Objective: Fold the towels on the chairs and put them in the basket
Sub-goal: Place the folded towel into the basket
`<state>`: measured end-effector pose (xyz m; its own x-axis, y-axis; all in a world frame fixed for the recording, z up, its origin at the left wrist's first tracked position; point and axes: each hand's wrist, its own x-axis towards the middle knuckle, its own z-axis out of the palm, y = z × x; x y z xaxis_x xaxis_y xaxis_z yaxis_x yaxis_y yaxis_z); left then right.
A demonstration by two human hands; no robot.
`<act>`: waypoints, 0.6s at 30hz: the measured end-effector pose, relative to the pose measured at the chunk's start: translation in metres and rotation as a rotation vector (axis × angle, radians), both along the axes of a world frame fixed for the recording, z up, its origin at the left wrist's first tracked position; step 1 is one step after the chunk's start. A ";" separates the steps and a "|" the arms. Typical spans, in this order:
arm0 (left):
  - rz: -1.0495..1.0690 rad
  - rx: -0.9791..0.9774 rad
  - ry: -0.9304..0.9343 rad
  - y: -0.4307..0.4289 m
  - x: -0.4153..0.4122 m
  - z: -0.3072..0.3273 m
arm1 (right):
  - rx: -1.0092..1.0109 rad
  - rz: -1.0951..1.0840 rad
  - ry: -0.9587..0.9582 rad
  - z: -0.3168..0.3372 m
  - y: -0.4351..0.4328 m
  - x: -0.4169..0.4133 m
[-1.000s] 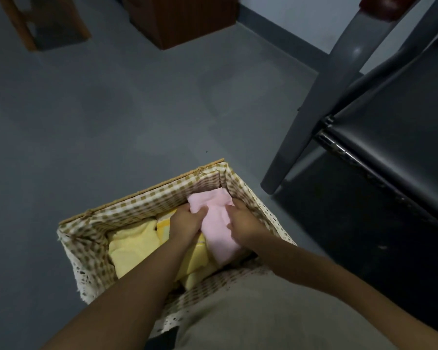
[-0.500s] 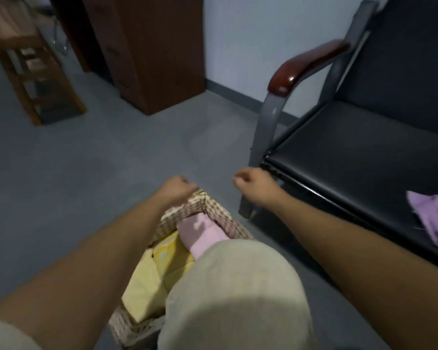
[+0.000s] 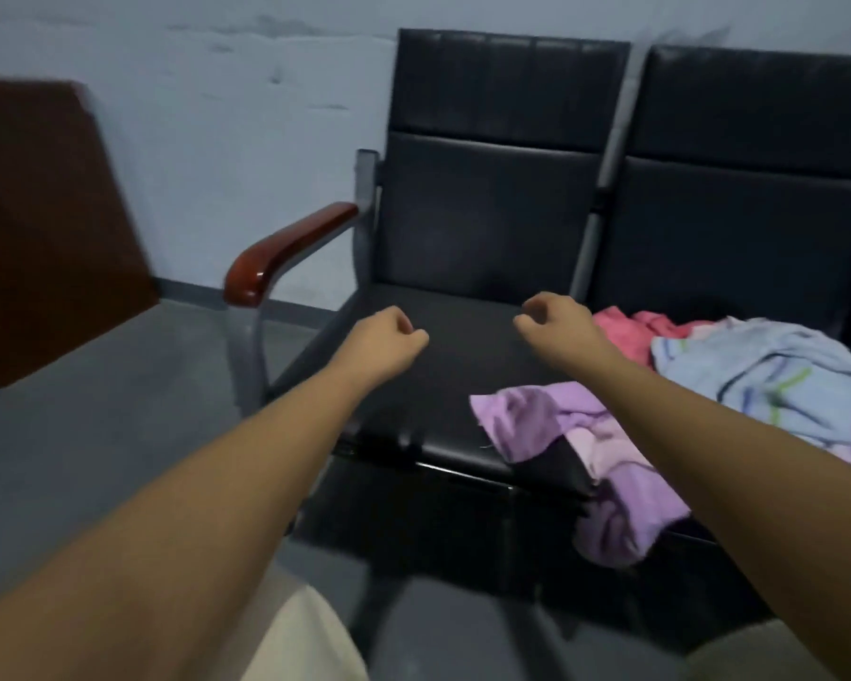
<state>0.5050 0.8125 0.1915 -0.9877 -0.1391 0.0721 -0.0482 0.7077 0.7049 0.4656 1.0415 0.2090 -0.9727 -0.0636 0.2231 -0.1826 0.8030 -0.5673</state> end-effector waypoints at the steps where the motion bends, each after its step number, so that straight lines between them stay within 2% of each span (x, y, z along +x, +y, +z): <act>1: -0.038 0.002 -0.013 0.020 -0.009 -0.006 | 0.013 -0.036 -0.003 -0.007 0.019 -0.002; 7: -0.247 -0.077 -0.105 0.106 -0.058 -0.051 | 0.104 -0.144 -0.134 -0.067 0.095 -0.018; 10: -0.381 -0.191 -0.135 0.133 -0.083 -0.078 | 0.194 -0.152 -0.219 -0.099 0.120 -0.030; 13: -0.491 -0.322 -0.194 0.148 -0.096 -0.102 | 0.235 -0.164 -0.228 -0.109 0.135 -0.042; 16: -0.487 -0.500 -0.189 0.155 -0.104 -0.115 | 0.271 -0.163 -0.170 -0.111 0.140 -0.055; 18: -0.439 -0.473 -0.139 0.157 -0.106 -0.115 | 0.309 -0.150 -0.140 -0.111 0.139 -0.063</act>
<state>0.3990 0.9698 0.0768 -0.9498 0.2945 -0.1057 0.2477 0.9142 0.3208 0.4023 1.1800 0.0983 -0.9960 0.0382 0.0802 0.0120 0.9521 -0.3055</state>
